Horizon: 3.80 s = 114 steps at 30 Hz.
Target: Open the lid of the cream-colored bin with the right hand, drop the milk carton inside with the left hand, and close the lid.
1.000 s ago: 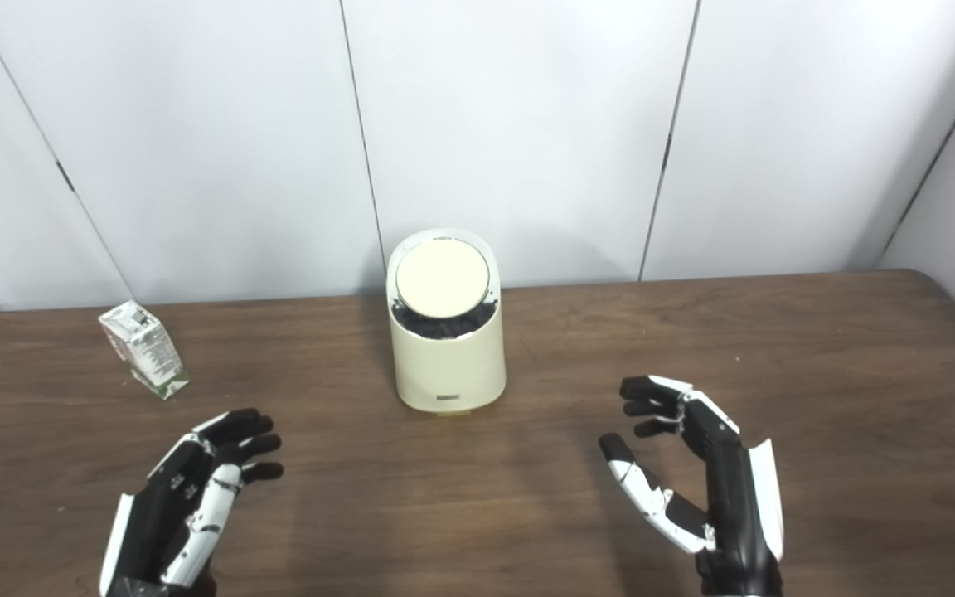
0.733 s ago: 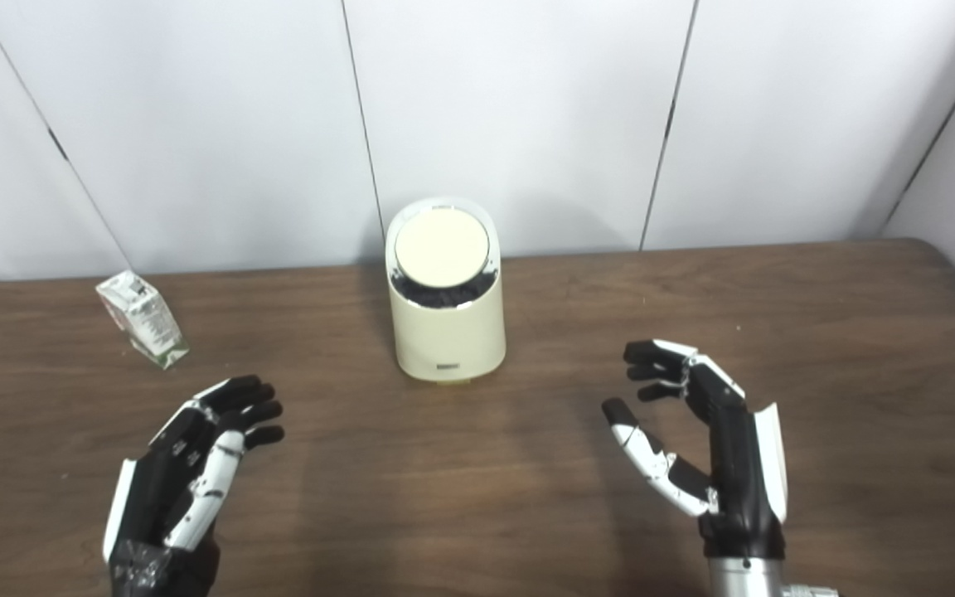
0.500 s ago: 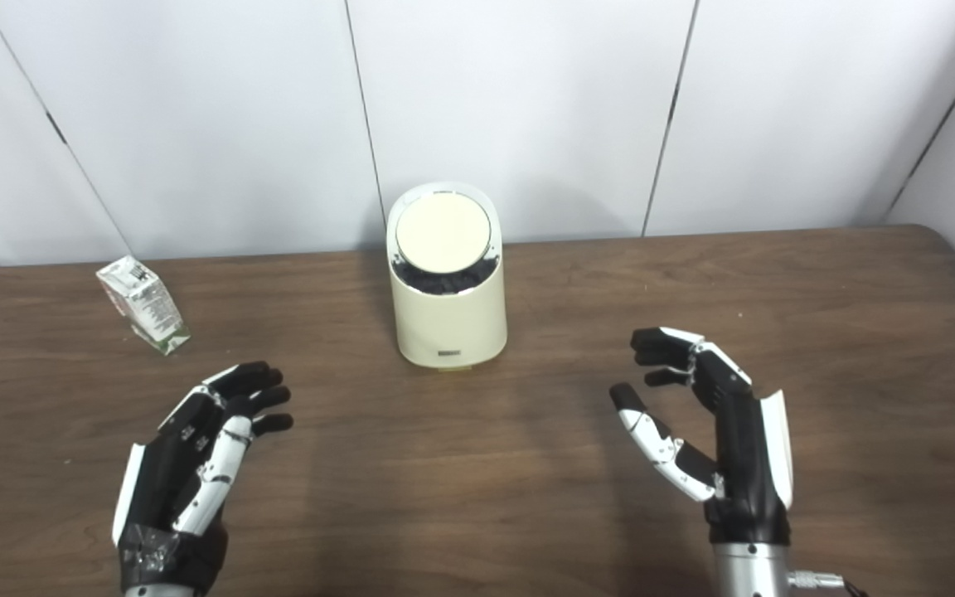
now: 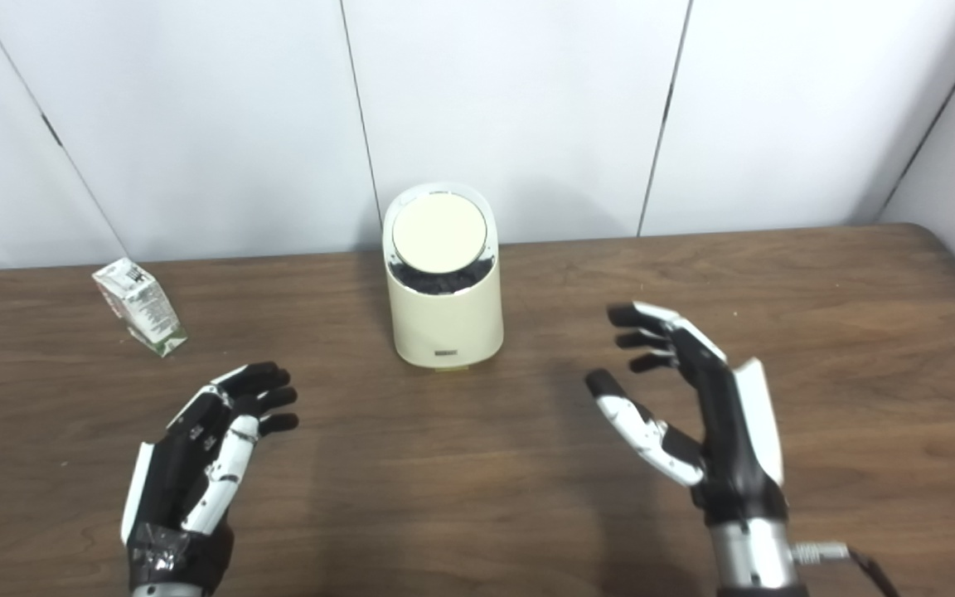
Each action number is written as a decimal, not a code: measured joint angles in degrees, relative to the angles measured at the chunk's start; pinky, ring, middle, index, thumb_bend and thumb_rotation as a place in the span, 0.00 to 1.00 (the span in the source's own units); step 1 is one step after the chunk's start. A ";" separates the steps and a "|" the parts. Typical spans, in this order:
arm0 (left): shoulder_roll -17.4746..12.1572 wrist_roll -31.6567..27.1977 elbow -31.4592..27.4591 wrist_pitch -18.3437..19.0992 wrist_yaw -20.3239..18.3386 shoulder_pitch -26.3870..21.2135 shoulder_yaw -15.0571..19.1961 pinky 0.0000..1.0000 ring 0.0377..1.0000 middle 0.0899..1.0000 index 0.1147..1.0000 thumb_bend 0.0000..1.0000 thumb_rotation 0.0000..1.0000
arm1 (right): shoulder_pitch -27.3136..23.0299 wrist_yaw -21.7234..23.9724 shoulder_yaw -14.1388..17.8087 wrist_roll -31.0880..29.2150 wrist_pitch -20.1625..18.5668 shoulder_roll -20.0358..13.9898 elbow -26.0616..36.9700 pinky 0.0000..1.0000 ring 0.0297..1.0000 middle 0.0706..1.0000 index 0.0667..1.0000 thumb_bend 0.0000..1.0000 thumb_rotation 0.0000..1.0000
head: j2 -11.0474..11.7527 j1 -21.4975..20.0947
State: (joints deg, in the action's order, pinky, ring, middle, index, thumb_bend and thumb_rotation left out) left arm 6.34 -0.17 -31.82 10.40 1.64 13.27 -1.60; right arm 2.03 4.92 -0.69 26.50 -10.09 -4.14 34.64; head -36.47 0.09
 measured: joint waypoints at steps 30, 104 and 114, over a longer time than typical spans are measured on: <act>0.30 0.78 0.04 -0.60 0.41 0.39 -2.16 0.65 0.69 0.68 0.66 0.25 0.38 | -36.11 -0.96 -9.82 11.18 -14.36 2.02 -31.22 0.86 0.97 1.00 1.00 0.81 0.59 | 0.17 1.67; 0.45 0.77 1.57 -2.59 1.10 0.56 -2.91 0.65 0.69 0.68 0.65 0.26 0.37 | -33.19 -6.85 -13.39 10.23 -7.79 -3.57 -30.99 0.95 1.00 1.00 1.00 0.92 0.92 | 1.05 1.85; 0.45 0.75 1.64 -2.70 1.10 0.51 -2.93 0.65 0.69 0.68 0.65 0.26 0.37 | -24.82 -12.41 -9.55 12.87 -2.42 -2.58 -11.69 0.98 1.00 1.00 1.00 0.65 0.78 | 1.41 1.76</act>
State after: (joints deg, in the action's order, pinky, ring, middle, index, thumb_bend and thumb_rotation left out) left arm 6.79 0.58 -30.19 7.70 2.74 13.78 -4.54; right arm -22.79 -7.49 -10.24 39.37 -12.51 -6.73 22.95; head -35.07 1.85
